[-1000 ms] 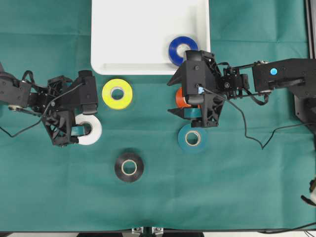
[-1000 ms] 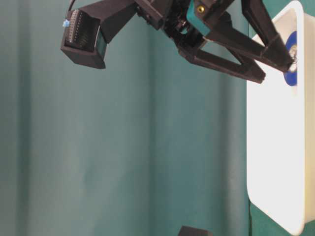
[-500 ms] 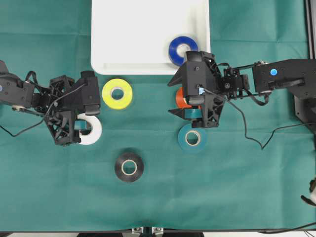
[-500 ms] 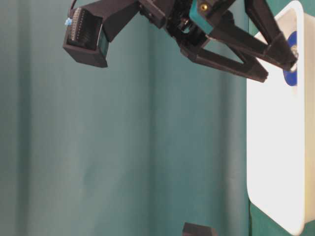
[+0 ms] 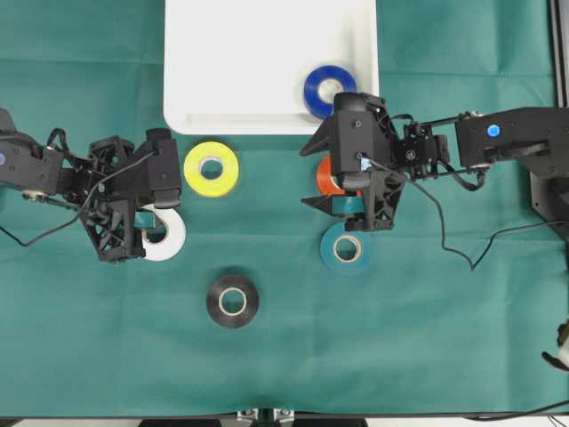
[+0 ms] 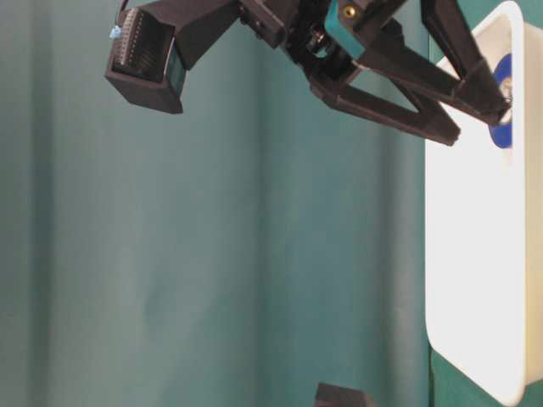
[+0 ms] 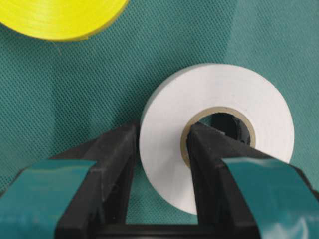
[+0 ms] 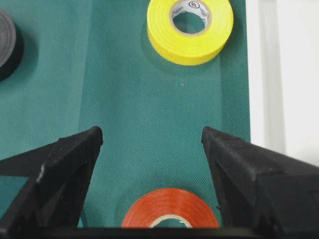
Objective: Put the tape alternately from left to right into the white case.
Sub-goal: 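Move the left gripper over the white tape roll and grasp its rim, then carry the white roll with the left gripper into the tray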
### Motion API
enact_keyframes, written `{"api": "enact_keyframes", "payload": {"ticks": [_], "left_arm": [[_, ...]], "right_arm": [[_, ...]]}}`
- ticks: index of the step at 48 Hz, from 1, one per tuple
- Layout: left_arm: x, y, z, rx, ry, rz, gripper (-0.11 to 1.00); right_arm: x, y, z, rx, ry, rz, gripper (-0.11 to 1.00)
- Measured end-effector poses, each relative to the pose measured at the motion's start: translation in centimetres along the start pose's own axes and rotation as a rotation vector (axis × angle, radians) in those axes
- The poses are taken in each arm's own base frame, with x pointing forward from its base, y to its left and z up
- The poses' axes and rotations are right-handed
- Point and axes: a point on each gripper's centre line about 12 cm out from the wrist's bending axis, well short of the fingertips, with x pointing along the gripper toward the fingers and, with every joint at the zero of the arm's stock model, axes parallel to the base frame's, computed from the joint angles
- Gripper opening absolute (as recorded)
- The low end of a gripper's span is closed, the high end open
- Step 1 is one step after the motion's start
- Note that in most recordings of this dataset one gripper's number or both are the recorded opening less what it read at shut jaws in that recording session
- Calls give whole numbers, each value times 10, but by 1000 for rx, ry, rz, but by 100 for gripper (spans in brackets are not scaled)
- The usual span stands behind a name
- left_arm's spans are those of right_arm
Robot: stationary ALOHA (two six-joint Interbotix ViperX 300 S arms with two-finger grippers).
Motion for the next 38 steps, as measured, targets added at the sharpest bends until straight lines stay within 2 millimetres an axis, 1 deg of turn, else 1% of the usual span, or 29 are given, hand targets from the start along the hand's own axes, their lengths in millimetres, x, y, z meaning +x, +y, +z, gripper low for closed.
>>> {"api": "enact_keyframes", "payload": {"ticks": [10,15,24,38], "left_arm": [[0,0,0,0,0,0,-3],[-3,-1,3,0,-7,-3,-3],[-23,-6,13,2,-35,-15,-3],[-64,-15,37,19,-145,-55,-3]], "right_arm": [[0,-1,0,1,0,-1,84],[0,0,0,0,-2,0,84],[0,0,0,2,-3,1,84],[0,0,0,2,-3,1,84]]}}
